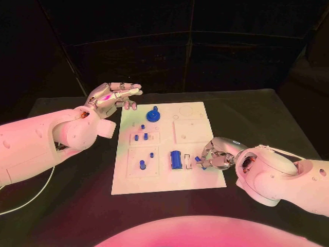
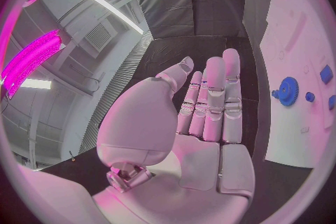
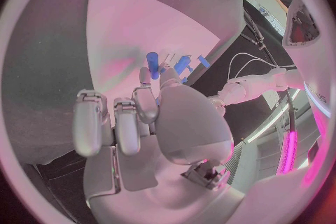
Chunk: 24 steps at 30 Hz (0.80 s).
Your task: Assemble the parts on the task board
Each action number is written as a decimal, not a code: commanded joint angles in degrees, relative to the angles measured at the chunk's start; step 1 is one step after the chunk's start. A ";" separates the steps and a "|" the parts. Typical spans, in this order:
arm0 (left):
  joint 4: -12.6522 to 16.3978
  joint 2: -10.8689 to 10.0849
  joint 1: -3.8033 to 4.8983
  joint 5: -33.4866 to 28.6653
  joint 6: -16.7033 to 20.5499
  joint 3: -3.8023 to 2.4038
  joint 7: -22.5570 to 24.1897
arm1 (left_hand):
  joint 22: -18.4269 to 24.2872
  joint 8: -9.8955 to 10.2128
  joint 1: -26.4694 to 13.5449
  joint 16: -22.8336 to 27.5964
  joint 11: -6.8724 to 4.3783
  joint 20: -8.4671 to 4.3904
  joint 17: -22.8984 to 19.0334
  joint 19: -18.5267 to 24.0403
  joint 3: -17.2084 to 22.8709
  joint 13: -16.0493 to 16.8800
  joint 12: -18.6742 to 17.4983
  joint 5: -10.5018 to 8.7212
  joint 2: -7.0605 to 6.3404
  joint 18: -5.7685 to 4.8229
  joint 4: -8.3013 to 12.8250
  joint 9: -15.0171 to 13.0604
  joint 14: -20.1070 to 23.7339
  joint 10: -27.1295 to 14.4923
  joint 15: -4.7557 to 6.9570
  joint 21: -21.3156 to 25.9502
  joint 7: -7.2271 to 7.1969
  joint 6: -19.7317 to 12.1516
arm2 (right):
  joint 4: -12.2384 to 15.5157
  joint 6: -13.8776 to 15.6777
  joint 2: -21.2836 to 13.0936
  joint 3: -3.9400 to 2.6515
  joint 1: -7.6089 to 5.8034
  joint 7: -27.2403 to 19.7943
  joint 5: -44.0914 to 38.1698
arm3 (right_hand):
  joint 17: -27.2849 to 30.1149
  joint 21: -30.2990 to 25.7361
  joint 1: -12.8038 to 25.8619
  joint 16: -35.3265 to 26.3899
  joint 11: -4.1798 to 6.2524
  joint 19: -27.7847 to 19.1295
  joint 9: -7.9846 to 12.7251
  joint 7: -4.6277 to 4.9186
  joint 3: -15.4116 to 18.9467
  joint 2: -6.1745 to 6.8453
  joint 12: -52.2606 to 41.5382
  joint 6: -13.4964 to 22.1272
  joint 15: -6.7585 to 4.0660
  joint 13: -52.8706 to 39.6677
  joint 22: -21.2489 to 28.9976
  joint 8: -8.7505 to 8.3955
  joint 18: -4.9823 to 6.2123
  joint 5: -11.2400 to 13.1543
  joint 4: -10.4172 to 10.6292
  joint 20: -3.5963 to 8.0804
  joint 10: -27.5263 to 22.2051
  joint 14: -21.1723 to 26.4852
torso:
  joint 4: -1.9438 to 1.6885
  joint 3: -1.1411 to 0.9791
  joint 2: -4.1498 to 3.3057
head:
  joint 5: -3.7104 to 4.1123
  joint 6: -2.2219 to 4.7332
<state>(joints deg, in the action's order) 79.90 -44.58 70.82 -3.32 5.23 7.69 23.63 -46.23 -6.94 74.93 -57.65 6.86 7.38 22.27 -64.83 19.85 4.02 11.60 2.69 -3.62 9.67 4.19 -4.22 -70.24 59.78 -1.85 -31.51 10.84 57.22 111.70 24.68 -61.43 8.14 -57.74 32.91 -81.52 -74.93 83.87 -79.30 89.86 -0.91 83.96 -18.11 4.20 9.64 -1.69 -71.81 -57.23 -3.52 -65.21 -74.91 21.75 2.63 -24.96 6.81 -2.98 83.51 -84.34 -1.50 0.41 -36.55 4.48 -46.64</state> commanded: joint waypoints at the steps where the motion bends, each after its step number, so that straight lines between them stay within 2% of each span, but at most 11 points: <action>1: 0.17 -0.12 0.08 -0.14 -1.10 -0.05 0.57 | 0.07 -0.31 -0.30 0.05 0.07 0.26 -0.06 0.03 -0.20 0.09 0.23 0.21 0.10 0.74 -0.01 0.06 0.28 -0.37 -0.04 0.19 -0.10 -0.48 | 0.12 3.84 0.32 -0.02 -0.08 -2.31 3.87 | -15.07 0.37 0.39 0.14 0.76 2.19 0.02 0.24 -0.03 0.00 -18.19 -0.32 0.05 -24.79 -5.65 0.01 -0.41 -0.03 0.51 0.22 6.49 -5.66 | -0.07 -0.02 -0.02 | -0.22 -0.02; 5: 0.29 -0.32 0.08 -0.14 -1.16 -0.05 0.65 | 0.08 -0.31 -0.28 0.04 0.06 0.26 -0.06 0.03 -0.23 0.09 0.25 0.21 0.07 0.74 0.00 0.06 0.28 -0.39 -0.03 0.21 -0.12 -0.50 | -0.29 3.45 1.14 -0.02 -0.08 -2.18 4.78 | -15.07 0.42 0.43 0.14 0.80 2.23 0.01 0.18 -0.06 -0.03 -18.19 -0.46 0.02 -24.79 -5.73 0.03 -0.43 -0.11 0.57 0.24 6.49 -5.66 | 0.05 0.01 0.05 | -0.40 -0.17; 13: 0.45 -0.34 0.09 -0.14 -1.25 -0.05 0.69 | 0.08 -0.31 -0.28 0.04 0.06 0.26 -0.06 0.03 -0.23 0.09 0.25 0.21 0.07 0.75 0.00 0.06 0.28 -0.39 -0.03 0.21 -0.12 -0.50 | -1.43 3.57 3.31 -0.03 -0.08 -1.40 5.97 | -15.07 0.44 0.65 0.14 0.90 2.24 -0.02 0.07 -0.05 -0.07 -18.19 -0.74 -0.06 -24.79 -5.76 0.05 -0.43 -0.23 0.80 0.29 6.49 -5.66 | 0.04 -0.06 0.01 | -0.62 -0.18; 24: 0.56 -0.38 0.10 -0.14 -1.30 -0.05 0.66 | 0.10 -0.31 -0.23 0.03 0.04 0.26 -0.07 0.03 -0.27 0.10 0.29 0.21 0.02 0.75 0.04 0.06 0.29 -0.43 -0.03 0.24 -0.15 -0.54 | -3.16 3.76 5.93 -0.04 -0.09 -0.41 6.19 | -15.07 0.42 0.89 0.14 1.01 2.24 -0.04 -0.04 -0.02 0.00 -18.19 -0.99 -0.15 -24.79 -5.73 0.02 -0.42 -0.47 1.04 0.36 6.49 -5.66 | 0.06 -0.04 -0.01 | -0.79 -0.28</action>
<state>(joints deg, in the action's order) 80.31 -44.95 70.83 -3.32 4.70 7.69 23.69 -46.18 -6.94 74.93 -57.66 6.86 7.38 22.28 -64.83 19.85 4.02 11.59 2.70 -3.62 9.67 4.19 -4.22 -70.24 59.78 -1.85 -31.51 10.63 57.01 108.70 27.83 -55.69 8.12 -57.75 32.10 -75.86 -74.92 84.08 -79.18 89.86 -0.91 83.96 -18.04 4.09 9.72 -1.71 -71.82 -57.73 -3.50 -65.21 -74.91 21.74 2.63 -25.23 7.48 -2.98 83.51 -84.34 -1.45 0.38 -36.55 3.75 -46.85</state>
